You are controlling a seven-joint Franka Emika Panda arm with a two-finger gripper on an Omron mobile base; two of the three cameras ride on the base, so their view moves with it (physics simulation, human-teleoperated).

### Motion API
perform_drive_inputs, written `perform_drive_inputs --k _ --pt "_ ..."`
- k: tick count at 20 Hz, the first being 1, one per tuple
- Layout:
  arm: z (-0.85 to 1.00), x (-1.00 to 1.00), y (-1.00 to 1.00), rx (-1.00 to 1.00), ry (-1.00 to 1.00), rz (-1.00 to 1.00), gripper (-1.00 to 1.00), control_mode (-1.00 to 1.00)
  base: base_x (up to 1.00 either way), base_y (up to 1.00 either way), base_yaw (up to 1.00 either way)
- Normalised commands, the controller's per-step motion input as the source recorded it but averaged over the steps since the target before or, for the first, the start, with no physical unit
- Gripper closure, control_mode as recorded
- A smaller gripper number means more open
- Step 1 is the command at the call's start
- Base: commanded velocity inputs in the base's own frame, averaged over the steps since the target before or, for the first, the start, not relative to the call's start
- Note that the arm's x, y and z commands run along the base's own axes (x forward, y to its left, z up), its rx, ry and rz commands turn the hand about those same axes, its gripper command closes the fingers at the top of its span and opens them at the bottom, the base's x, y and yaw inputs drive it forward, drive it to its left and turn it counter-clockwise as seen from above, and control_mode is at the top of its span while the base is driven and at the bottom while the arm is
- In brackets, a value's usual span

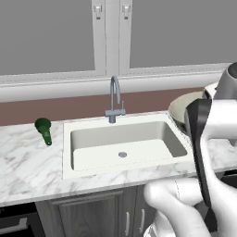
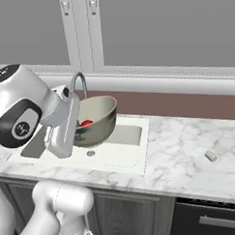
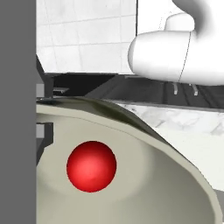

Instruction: Pick the tomato from the sink and place it in the bowl. Then pick the bowl and place it in the microwave. Then close the microwave door and press the start button.

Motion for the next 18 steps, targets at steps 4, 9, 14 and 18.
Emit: perform_drive_inputs --k 4,9,14,18 --pt "0.43 -0.46 0.06 0.0 -0.01 0.0 1.0 -1.0 0.0 0.0 0.0" --pt "0.01 -0.6 -0.08 0.0 -0.05 0.0 1.0 -1.0 0.0 0.0 0.0" --pt "0.0 -0.06 0.0 0.0 -0.01 0.0 1.0 -1.0 0.0 0.0 0.0" --pt "0.0 0.0 0.0 0.0 0.0 0.0 1.0 1.0 -0.17 0.03 0.0"
